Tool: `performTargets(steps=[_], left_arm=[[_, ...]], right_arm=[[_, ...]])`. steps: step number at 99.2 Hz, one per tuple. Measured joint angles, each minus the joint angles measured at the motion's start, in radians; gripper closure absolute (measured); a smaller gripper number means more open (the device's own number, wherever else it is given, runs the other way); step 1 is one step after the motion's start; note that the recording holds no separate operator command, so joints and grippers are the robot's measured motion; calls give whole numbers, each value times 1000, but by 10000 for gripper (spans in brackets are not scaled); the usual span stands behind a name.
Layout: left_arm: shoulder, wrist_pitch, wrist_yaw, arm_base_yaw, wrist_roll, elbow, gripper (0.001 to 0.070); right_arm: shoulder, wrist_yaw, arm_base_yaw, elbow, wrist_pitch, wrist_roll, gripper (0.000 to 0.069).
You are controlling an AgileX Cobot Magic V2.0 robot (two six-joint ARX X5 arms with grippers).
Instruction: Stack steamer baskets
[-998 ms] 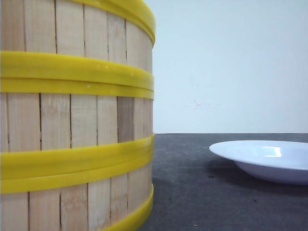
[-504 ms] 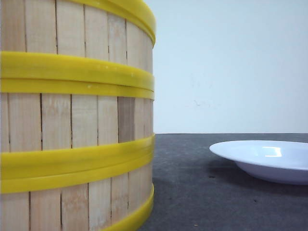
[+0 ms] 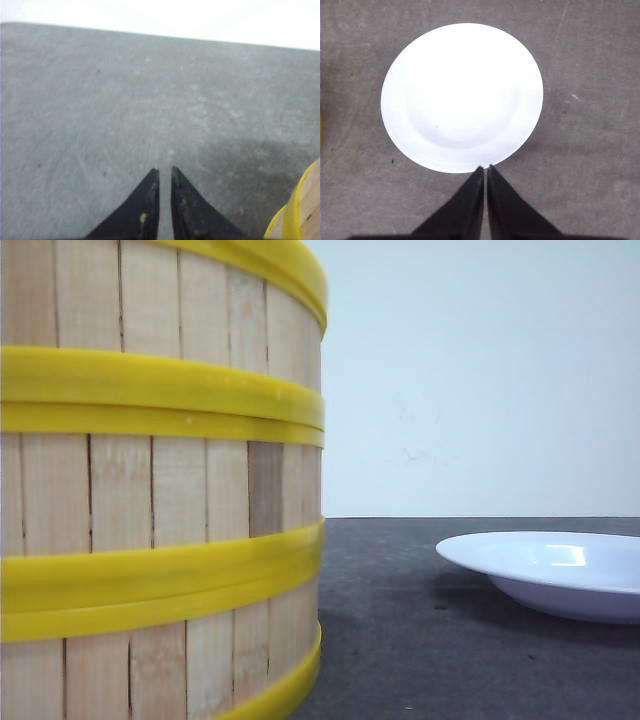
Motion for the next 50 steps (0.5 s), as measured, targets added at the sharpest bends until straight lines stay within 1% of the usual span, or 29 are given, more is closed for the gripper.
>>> performTargets(steps=[6,18,50], left_arm=[[0,25,8,0,0,-9,695],[0,30,14,0,-1,-11,695],[0,30,15,0,-1,-11,695]], right_arm=[[0,0,0,0,2,0,685],[0,0,0,0,2,0,685],[0,0,0,0,2,0,685]])
